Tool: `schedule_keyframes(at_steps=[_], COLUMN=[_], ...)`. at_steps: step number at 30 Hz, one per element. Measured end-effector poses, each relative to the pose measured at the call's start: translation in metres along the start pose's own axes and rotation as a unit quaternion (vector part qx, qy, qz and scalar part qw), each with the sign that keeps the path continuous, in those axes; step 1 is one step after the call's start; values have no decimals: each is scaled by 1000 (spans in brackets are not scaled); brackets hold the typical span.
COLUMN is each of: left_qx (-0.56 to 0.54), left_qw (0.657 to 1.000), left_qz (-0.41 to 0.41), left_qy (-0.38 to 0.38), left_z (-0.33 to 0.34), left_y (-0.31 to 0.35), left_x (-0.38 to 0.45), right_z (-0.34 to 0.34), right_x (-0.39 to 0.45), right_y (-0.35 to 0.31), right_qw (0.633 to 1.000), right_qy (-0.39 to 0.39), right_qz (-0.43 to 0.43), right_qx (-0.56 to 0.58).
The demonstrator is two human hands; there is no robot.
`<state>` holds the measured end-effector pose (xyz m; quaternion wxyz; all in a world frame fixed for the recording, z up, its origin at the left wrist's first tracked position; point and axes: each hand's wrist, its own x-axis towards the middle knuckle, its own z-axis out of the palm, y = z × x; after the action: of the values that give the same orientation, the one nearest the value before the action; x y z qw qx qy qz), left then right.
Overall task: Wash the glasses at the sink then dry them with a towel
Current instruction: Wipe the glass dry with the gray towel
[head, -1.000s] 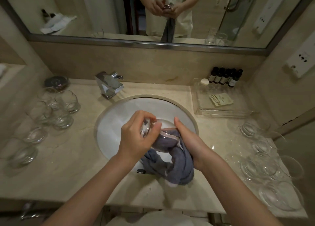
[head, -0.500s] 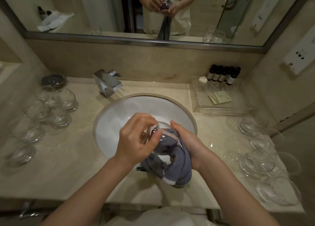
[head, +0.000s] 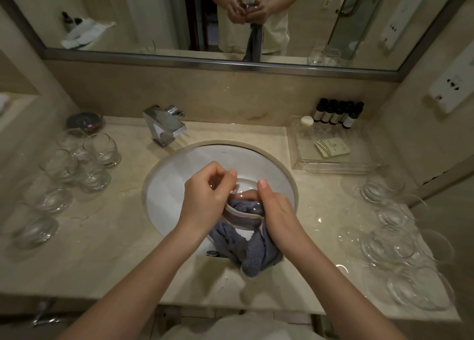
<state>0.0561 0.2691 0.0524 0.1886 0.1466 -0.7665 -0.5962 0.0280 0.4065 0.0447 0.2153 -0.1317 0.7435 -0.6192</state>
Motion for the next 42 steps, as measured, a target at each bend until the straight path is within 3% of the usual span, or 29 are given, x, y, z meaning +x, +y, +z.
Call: schedule_keyframes(at_steps=[3, 5, 6, 8, 10, 12, 13, 14, 15, 17, 19, 22, 24, 26, 27, 29, 31, 34, 37, 39, 42], left_qx=[45, 86, 96, 92, 60, -24, -61, -71, -55, -13, -7, 33, 51, -3, -65, -149, -110, -65, -38, -27, -10], left_qw=[981, 941, 926, 928, 964, 995, 978, 954, 948, 979, 1000, 964, 955, 980, 992, 970, 933, 884, 844, 836, 863], left_qz=[189, 328, 365, 359, 256, -1, -148, -243, -266, -173, 1, 261, 292, 192, 90, -147, -259, -262, -276, -273, -265], left_qy=[5, -4, -9, -23, -32, -93, -132, -161, -168, -108, -30, -28, -33, -46, -65, -126, -223, -382, -458, -476, -430], left_z=[-5, -6, -6, -7, -6, -8, -10, -10, -10, -6, -5, -13, -20, -29, -34, -50, -75, -110, -131, -142, -163], left_y=[-12, -20, -23, -26, -20, -3, 4, 8, 8, 1, -12, -40, -51, -41, -28, -8, -1, 1, -6, -16, -34], left_x=[-4, -6, -7, -8, -12, -13, -10, -7, -5, -8, -15, -24, -26, -25, -22, -11, 4, 21, 29, 33, 35], right_z=[-5, -10, -12, -13, -12, -11, -12, -13, -12, -11, -10, -14, -12, -4, 0, 8, 18, 37, 62, 78, 100], right_x=[-2, -4, -5, -6, -6, -6, -6, -6, -6, -5, 2, 5, 9, 13, 15, 20, 24, 28, 36, 42, 50], right_y=[-3, -5, -4, -4, -3, -3, -2, -3, -6, -9, -11, -17, -18, -20, -23, -28, -36, -46, -50, -48, -48], right_qw=[991, 962, 950, 953, 969, 979, 986, 993, 996, 995, 977, 917, 912, 925, 936, 964, 974, 964, 946, 934, 947], right_qy=[-76, -119, -136, -143, -104, -61, -50, -42, -43, -62, -84, -170, -199, -173, -152, -148, -185, -244, -302, -331, -295], right_qz=[83, 161, 178, 170, 140, 117, 95, 74, 60, 68, 152, 279, 287, 276, 260, 194, 130, 109, 113, 115, 110], right_qx=[74, 187, 216, 207, 174, 154, 125, 82, 47, 30, 121, 228, 214, 194, 181, 101, 20, 1, -36, -73, -60])
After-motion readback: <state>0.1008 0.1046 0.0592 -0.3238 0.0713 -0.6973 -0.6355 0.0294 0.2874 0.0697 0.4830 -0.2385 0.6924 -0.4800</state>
